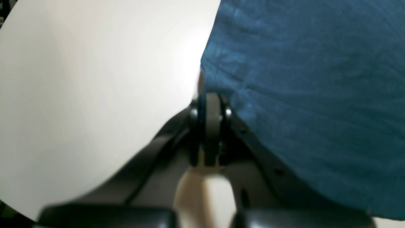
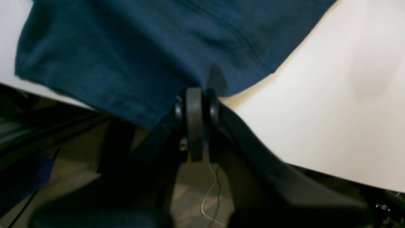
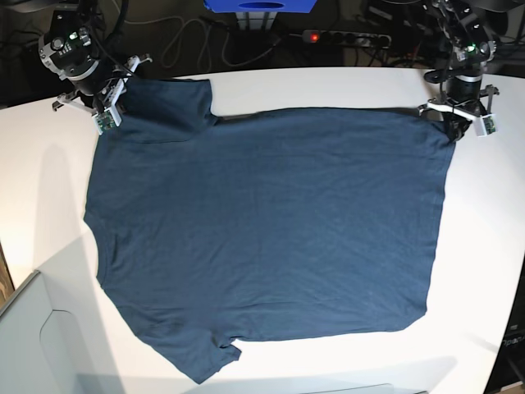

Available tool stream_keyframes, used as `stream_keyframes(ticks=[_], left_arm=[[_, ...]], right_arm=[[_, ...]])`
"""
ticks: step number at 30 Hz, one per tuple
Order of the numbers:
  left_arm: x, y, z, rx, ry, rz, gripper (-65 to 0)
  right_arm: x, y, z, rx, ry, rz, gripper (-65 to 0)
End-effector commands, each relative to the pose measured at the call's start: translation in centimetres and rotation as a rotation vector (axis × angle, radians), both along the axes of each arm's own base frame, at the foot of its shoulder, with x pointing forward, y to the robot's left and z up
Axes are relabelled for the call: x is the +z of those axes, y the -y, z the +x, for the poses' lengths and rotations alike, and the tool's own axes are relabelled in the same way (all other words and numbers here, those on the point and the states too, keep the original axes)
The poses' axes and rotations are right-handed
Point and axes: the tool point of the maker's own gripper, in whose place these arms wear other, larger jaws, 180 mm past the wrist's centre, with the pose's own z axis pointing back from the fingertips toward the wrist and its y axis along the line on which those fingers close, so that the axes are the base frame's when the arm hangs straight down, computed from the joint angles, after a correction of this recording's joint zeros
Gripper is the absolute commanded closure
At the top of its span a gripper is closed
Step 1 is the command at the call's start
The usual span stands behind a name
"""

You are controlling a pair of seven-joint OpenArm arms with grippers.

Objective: Fold the T-shirt properly
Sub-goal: 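Lift both shoulder corners and pull them toward the hem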

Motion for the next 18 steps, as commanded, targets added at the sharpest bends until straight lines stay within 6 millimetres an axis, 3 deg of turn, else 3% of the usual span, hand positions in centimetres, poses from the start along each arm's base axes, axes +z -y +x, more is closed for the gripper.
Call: stream_keyframes(ticks=[1,18], left_arm=[[1.4,-0.4,0.7,-0.004,0.046,0.025,0.0],[3.7,-0.6,4.8,-0.002,0.156,0.025,0.0]], right_arm=[[0.9,-0.3,0.8,0.032,0.042,0.002,-0.1],[5.8,-0.5,9.2,0.037,0.275,-0.001,-0.1]])
